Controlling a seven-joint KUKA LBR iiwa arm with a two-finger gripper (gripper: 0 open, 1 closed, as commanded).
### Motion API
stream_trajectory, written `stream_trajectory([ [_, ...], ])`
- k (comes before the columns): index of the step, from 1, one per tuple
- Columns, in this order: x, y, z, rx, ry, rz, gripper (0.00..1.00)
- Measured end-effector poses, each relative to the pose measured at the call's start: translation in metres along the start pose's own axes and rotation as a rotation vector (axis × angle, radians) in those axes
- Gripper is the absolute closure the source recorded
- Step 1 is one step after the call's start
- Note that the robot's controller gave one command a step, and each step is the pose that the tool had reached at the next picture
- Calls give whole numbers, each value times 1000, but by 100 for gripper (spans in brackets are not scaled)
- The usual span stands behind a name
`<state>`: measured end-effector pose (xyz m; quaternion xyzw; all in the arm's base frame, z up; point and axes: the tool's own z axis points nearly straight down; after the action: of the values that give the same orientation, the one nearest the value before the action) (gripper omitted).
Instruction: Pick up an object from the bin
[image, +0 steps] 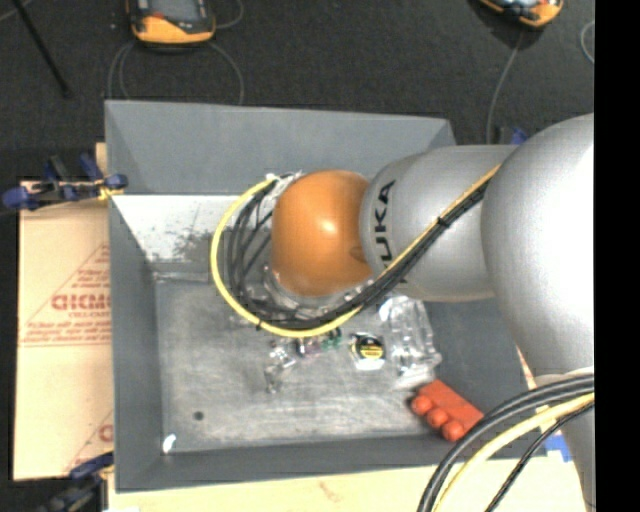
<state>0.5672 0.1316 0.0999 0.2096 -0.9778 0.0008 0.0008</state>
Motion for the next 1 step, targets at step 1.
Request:
stream_trajectory([
  [1,20,-48,26,-4,-15,21,0],
])
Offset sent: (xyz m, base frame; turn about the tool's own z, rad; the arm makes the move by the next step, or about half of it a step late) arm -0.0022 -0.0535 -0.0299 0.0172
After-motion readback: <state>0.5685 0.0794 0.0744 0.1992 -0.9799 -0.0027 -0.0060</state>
